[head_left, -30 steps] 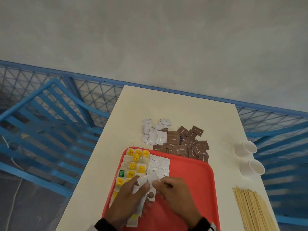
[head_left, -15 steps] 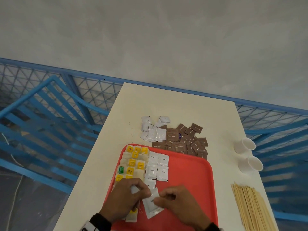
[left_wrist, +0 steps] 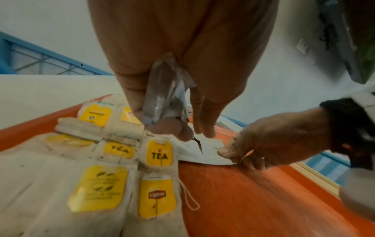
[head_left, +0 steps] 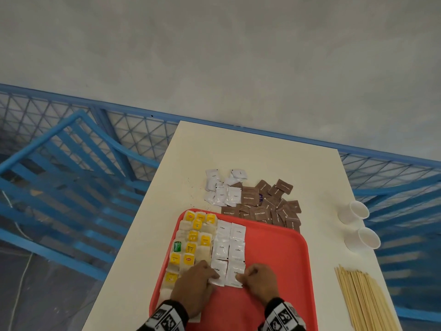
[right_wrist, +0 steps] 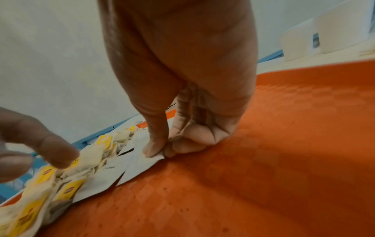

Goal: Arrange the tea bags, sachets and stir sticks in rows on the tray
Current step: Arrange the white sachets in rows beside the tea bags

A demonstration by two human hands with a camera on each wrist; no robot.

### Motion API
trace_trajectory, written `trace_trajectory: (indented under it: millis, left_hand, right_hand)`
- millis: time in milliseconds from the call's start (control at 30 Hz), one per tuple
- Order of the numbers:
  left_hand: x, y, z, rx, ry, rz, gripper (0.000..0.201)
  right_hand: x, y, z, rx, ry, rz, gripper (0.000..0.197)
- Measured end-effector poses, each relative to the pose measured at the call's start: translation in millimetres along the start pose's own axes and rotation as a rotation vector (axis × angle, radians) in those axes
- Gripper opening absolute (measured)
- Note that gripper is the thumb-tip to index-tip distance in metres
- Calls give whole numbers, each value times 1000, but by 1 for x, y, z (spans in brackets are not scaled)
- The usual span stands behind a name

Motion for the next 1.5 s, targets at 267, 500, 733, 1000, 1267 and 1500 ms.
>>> trace_trajectory:
  millis: [267, 500, 733, 1000, 1267, 1500]
  left_hand:
    - [-3, -7, -19, 37, -85, -30, 34]
    - [-3, -5, -14, 38, -58, -25, 37]
    - [-47, 10, 63, 304, 1113, 346, 59]
    - [-74, 24, 91, 428, 1357, 236, 56]
    - [-60, 37, 99, 15, 1026, 287, 24]
    - [-62, 36, 106, 50, 823, 199, 23]
  right_hand:
    - [-4, -1, -6, -43, 40, 18, 24]
    - [0, 3, -4, -19, 86, 38, 22]
    - [74, 33, 35, -78, -77, 353, 21]
    - [141, 66, 41, 171, -289, 576, 20]
    - [123, 56, 56, 169, -575, 330, 10]
    - [134, 55, 58, 152, -426, 484, 5]
Point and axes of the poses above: each hand's wrist, its own y-axis away from the middle knuckle, its own z-axis out of the back of the hand, x = y × z, the point moved 2 cm from there along -y, towards the middle knuckle, and after that the axes turned 11 degrees about z, right-handed, at the moved point
